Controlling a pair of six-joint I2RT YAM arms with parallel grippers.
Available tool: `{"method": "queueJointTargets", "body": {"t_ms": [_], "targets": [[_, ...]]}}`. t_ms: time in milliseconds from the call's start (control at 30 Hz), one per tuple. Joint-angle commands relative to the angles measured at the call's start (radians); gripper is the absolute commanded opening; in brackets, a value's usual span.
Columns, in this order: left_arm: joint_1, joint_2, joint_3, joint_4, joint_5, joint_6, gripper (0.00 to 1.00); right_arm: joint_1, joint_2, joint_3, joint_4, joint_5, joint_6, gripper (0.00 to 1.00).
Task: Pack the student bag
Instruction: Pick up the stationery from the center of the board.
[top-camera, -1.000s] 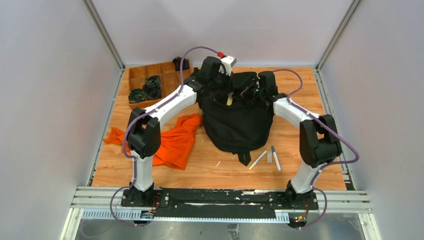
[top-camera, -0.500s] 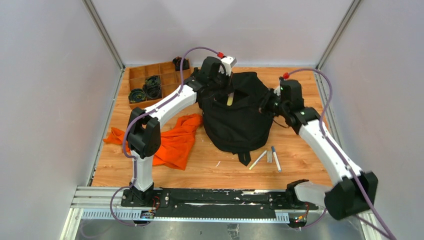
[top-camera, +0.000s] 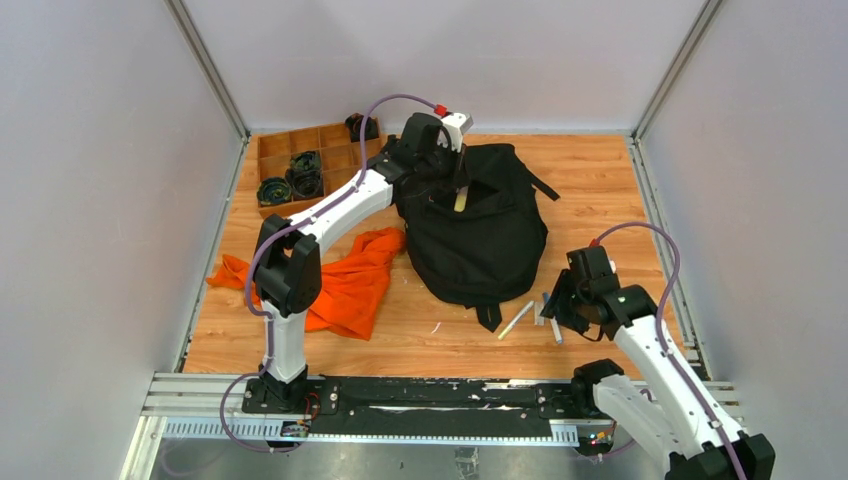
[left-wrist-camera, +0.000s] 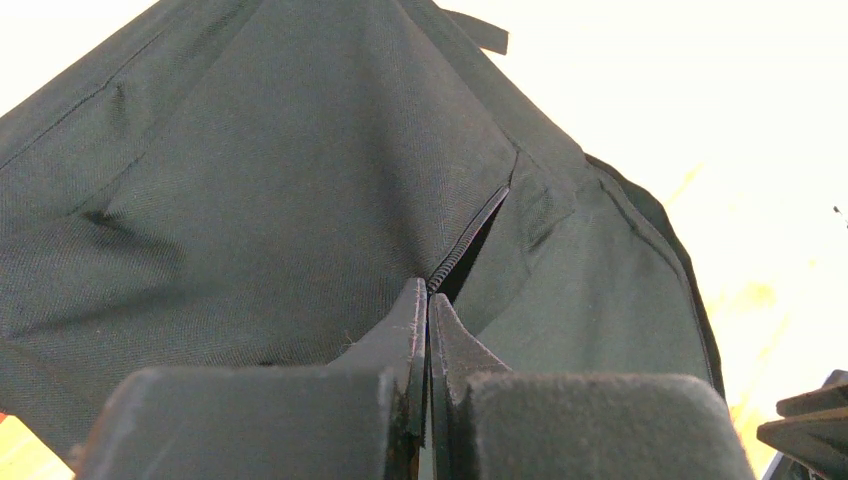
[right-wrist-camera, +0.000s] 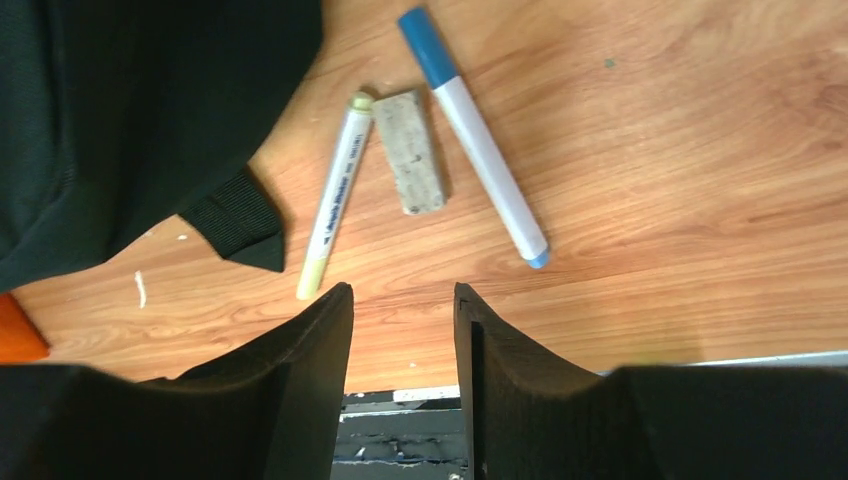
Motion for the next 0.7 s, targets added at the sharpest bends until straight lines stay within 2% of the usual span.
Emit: {"method": "queueJointTargets", "body": {"t_ms": [0,300,667], "targets": [[0.001,-0.013,0.0,0.019,0.036,-0.011,0.0,-0.012,0.055,-0.032,-0.006,0.101,0.034,0.46],[0.001,-0.001,-0.003,0.023,0.066,-0.021,0.0,-0.03,0.267,0.026,0.066,0.152,-0.043,0.44],[0.002,0.003,-0.006,0.024,0.072,-0.025,0.0,-0.087,0.407,-0.054,0.217,0.091,-0.083,0.4]]}}
